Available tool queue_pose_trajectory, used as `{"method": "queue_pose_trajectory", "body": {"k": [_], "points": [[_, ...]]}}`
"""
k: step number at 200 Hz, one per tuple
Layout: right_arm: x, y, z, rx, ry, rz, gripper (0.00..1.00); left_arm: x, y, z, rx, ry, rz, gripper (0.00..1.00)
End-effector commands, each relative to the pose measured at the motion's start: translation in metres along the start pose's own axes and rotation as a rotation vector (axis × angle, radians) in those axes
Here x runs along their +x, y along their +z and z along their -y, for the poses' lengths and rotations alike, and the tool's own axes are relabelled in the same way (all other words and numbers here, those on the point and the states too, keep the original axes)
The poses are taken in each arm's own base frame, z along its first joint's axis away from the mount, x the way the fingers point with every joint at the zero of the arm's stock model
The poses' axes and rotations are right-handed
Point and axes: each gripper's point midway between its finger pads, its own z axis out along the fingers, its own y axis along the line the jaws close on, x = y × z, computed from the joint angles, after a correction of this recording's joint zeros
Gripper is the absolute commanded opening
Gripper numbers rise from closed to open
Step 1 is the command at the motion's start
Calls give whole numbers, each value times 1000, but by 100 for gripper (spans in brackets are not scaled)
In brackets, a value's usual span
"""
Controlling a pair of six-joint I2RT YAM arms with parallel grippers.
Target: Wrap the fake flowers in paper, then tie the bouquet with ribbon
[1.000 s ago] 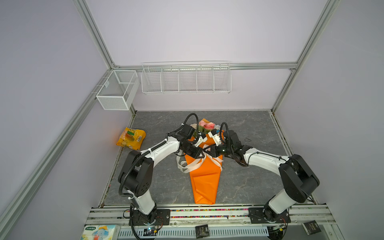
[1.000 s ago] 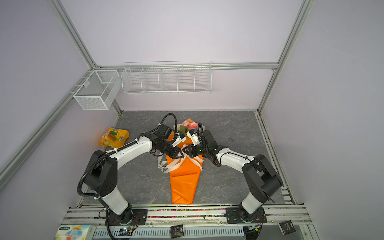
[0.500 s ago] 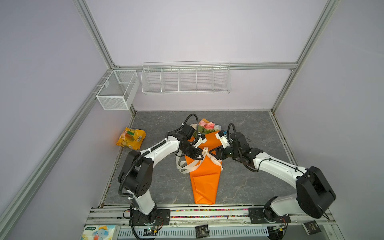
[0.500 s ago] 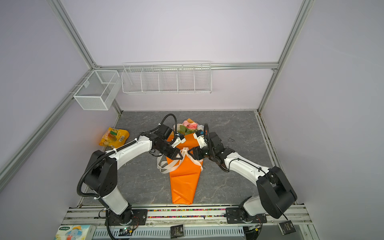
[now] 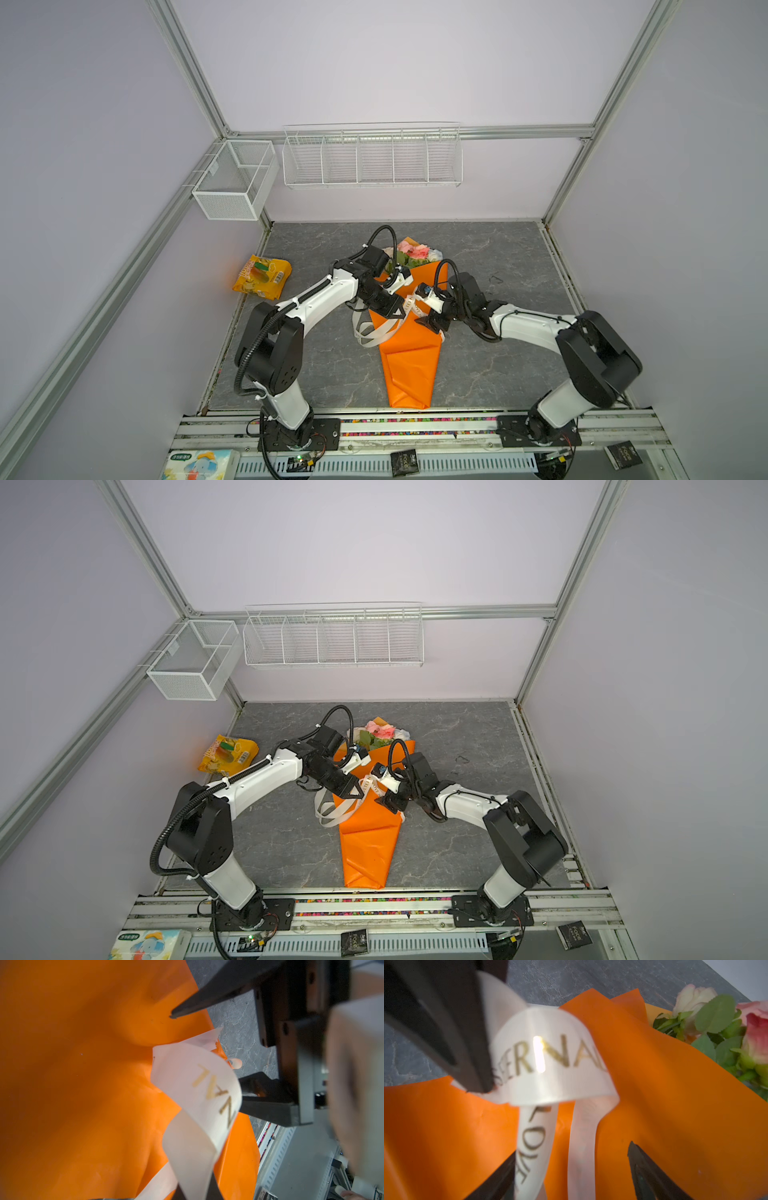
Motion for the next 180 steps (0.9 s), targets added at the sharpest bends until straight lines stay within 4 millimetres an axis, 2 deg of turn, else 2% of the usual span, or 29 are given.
{"method": "queue_pose_trajectory", "body": {"k": [1,15,19,28,46,77,84,105,125,145,168,180], "points": [[-32,8,2,-61,-114,148,78,-8,-12,5,0,42,18,0],[-27,17,-4,-110,-105,160,77,-7,-11,5,1,40,15,0],[-37,18,-1,-117,-112,179,75,-8,-12,5,-1,43,16,0],[-37,20,-6,-165,-97,179,70,-8,-12,4,-7,41,15,0],[-36,17,-19,-257,-50,177,53,-9,-16,1,-14,37,30,0],[-25,1,-39,-336,40,126,12,-13,-28,-13,-46,2,84,0],[-22,-5,-46,-363,61,112,7,-14,-29,-14,-49,1,86,0],[-19,-19,-64,-440,153,80,7,-15,-26,-13,-29,-2,81,0],[-27,-36,-77,-495,191,82,7,-15,-21,-12,1,-11,69,0],[-19,-49,-91,-573,273,16,8,-13,-15,-11,30,-19,53,0],[8,-34,-85,-515,360,-120,19,-10,-1,-12,53,-38,2,0],[18,-26,-77,-459,398,-165,20,-7,8,-14,47,-45,-25,0]]}}
